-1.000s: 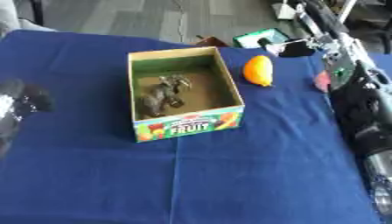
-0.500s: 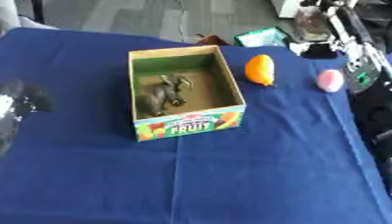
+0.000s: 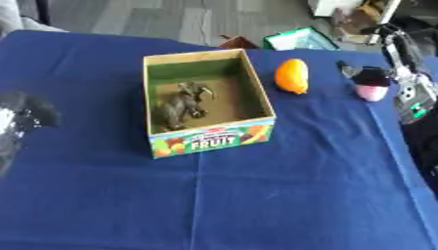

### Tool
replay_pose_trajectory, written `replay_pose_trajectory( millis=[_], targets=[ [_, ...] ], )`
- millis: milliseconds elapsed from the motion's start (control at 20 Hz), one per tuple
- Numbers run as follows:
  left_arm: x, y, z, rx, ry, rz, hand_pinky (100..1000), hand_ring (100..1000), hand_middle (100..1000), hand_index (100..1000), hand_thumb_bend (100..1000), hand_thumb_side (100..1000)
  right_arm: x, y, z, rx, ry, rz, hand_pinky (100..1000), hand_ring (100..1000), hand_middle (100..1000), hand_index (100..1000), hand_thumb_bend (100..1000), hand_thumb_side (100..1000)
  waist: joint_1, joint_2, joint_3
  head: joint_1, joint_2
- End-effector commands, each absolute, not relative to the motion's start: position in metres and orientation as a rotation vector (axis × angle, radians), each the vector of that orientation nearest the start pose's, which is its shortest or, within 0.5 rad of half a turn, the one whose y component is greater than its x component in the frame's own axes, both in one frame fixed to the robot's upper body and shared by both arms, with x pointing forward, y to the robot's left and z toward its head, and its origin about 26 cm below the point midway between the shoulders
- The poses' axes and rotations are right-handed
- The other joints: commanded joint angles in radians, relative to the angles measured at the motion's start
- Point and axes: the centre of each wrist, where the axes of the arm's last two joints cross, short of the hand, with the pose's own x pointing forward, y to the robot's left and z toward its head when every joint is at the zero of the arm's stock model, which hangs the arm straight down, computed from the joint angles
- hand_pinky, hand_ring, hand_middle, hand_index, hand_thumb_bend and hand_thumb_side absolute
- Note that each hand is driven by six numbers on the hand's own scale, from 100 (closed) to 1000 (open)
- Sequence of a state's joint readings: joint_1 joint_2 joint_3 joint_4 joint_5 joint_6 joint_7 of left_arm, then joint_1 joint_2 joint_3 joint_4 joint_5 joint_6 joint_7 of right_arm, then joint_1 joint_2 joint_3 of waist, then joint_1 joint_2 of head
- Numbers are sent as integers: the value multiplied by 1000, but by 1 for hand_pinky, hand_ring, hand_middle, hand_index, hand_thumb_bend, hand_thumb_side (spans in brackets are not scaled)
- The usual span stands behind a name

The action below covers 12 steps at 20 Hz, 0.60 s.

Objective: Pick up objects on the table and place them in the box.

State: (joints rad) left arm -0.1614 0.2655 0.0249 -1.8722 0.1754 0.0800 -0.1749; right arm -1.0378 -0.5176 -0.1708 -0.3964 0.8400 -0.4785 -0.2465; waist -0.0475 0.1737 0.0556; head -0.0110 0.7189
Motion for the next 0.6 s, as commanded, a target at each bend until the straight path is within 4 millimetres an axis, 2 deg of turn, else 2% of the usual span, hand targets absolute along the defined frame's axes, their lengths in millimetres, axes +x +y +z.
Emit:
replay_pose_trajectory(
  millis=[50, 600],
  targets=[
    [298, 282, 139, -84, -1954, -338, 642, 627, 564, 592, 242, 616, 478, -410, 160, -1072, -1760, 746, 845, 902, 804, 820, 455, 242, 5, -10, 0, 1, -13],
    [296, 282, 139, -77, -1962, -342, 642, 627, 564, 592, 232, 628, 472, -422, 156, -1164, -1726, 646, 827, 889, 782, 794, 455, 246, 27, 20, 5, 5, -27]
  ],
)
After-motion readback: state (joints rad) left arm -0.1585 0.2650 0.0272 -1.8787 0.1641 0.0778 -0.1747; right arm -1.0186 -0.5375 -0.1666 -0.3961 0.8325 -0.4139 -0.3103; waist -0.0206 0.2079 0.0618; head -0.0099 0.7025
